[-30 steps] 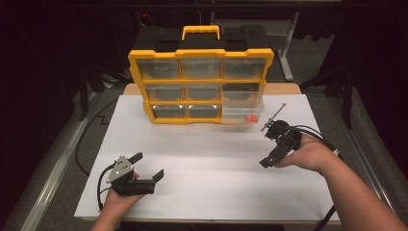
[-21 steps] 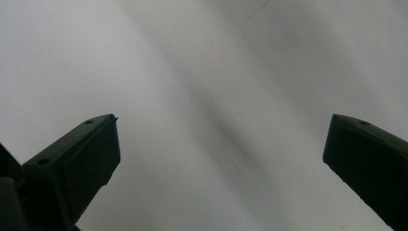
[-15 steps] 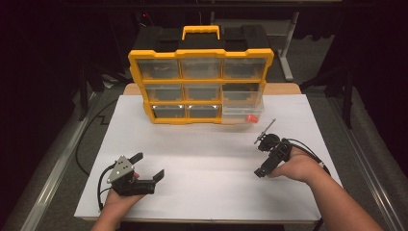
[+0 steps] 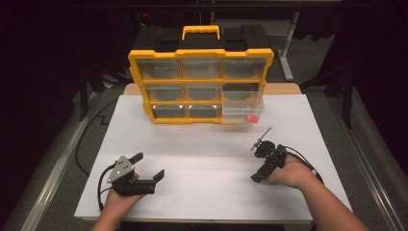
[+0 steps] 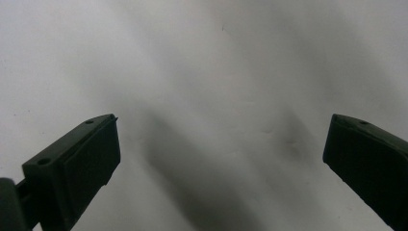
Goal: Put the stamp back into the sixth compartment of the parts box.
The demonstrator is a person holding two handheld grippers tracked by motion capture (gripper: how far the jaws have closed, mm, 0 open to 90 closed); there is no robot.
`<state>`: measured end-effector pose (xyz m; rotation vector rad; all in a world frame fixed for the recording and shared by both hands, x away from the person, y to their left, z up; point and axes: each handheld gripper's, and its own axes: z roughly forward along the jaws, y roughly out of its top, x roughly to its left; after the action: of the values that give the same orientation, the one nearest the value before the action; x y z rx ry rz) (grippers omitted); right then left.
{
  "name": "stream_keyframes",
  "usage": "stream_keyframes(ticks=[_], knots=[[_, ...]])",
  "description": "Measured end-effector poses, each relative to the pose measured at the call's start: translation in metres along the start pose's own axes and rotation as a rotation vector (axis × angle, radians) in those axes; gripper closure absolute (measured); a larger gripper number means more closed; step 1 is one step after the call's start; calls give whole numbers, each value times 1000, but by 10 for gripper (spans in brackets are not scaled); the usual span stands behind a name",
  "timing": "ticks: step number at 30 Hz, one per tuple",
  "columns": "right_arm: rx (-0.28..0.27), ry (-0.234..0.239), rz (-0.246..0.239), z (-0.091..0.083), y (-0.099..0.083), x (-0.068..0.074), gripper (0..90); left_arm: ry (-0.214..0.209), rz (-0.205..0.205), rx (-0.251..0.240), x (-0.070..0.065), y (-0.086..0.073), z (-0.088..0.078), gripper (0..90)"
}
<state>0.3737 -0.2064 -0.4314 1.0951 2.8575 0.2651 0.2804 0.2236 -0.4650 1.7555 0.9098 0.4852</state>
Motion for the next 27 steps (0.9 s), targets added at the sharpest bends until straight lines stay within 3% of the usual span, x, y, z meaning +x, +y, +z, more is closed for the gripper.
stream_keyframes(ticks=[6,13,19,27], knots=[[-51,-11,1,3,-4,0,0,1,-2,1,0,0,0,2],[-179,-28,22,2,-13,1,0,4,-6,2,1,0,0,2],[-331,-46,55,6,-26,3,0,7,-12,6,1,0,0,2],[-525,-34,114,10,-39,6,0,9,-20,8,2,0,-1,2]])
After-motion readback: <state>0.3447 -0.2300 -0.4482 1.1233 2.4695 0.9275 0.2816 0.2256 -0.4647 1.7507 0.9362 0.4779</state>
